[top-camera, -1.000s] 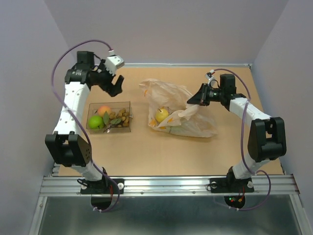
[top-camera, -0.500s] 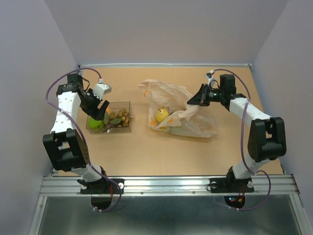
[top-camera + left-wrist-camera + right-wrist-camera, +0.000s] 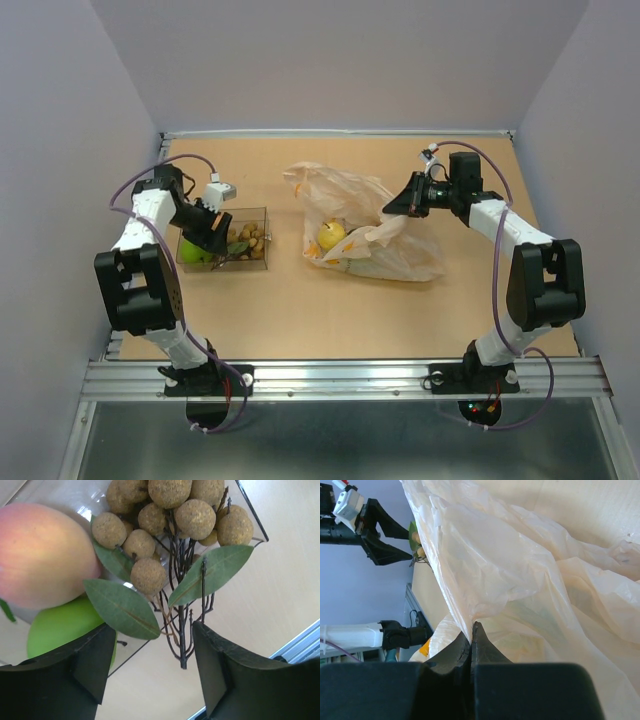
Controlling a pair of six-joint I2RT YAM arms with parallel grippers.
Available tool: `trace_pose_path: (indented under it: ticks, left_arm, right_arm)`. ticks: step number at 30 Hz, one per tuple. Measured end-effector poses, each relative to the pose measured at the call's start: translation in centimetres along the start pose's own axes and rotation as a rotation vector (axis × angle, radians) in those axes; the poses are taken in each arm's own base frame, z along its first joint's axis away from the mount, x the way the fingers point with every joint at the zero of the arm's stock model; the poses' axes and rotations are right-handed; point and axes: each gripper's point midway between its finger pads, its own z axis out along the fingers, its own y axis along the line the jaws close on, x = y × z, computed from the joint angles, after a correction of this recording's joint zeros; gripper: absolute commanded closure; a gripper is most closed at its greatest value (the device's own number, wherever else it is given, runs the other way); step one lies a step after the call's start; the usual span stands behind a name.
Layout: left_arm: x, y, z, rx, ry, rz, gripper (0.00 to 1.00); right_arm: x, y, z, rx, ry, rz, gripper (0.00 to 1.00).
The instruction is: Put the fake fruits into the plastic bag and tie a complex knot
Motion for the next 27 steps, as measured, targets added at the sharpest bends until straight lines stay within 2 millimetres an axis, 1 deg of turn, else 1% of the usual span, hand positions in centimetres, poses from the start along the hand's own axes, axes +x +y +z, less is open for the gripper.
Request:
trace_pose_path:
  ticks: [2,5,6,7,8,10,11,14,15,16,17,19,22,23,24,26,27]
  left_arm:
    - [0.0,-0.1,0.6,0.016,-0.002,-0.009,0.32]
    - [0.3,-0.6,1.6,0.048,0.012,-0.023,0.41]
    - [0.5,-0.9,1.9,0.06,0.017,-0.028,0.48]
    - [0.5,-1.0,2.1,0.068,0.018,-0.03,0.52]
    - [0.6,-1.2,2.2,0.077,0.021,-0.036,0.62]
    - [0.5,-1.4,2.3,0.087,0.019,-0.04,0.71]
    - [0.5,-1.5,2.3,0.091,0.018,-0.039,0.8]
    - [0.6,-1.9,2.3,0.108,0.018,-0.048,0.9]
    - [0.6,-2.0,2.2,0.114,0.02,-0.052,0.97]
    - [0.5,-2.1,2.0,0.118,0.02,-0.056,1.0]
    - [0.5,-2.2,1.9,0.12,0.021,-0.059,1.0]
    - [0.0,-2.3,1.2,0.119,0.022,-0.065,1.0]
    - [-1.9,-1.9,-0.6,0.089,-0.014,-0.047,1.0]
    - [-3.1,-1.8,-1.8,0.072,-0.034,-0.039,1.0]
    - [-3.7,-1.7,-2.4,0.061,-0.048,-0.034,1.0]
    - [-6.3,-1.4,-4.8,0.011,-0.119,0.005,1.0]
    - [-7.6,-1.6,-6.2,-0.014,-0.155,0.034,1.0]
  right_arm:
    - [0.0,0.0,0.0,0.0,0.0,0.0,1.0]
    - [0.0,0.0,0.0,0.0,0.001,0.001,1.0]
    - [0.0,0.0,0.0,0.001,0.001,0.001,1.0]
    - [0.0,0.0,0.0,0.001,0.001,0.001,0.99]
    - [0.0,0.0,0.0,0.001,0.001,0.002,1.0]
    - [0.1,0.0,0.0,0.001,0.002,0.002,0.99]
    - [0.1,0.0,0.0,0.001,0.002,0.002,0.99]
    - [0.1,0.0,0.0,0.001,0.002,0.002,1.0]
    - [0.1,0.0,0.0,0.001,0.003,0.002,1.0]
    - [0.1,0.0,0.0,0.002,0.003,0.002,1.0]
    - [0.1,0.0,0.0,0.002,0.003,0.003,1.0]
    - [0.1,-0.1,0.0,0.002,0.004,0.003,1.0]
    - [0.1,-0.1,0.0,0.002,0.004,0.003,1.0]
    - [0.1,-0.1,0.0,0.002,0.004,0.003,0.99]
    - [0.1,-0.1,0.0,0.002,0.004,0.003,1.0]
    - [0.1,-0.1,0.0,0.003,0.005,0.004,1.0]
    - [0.2,-0.1,0.0,0.003,0.005,0.004,1.0]
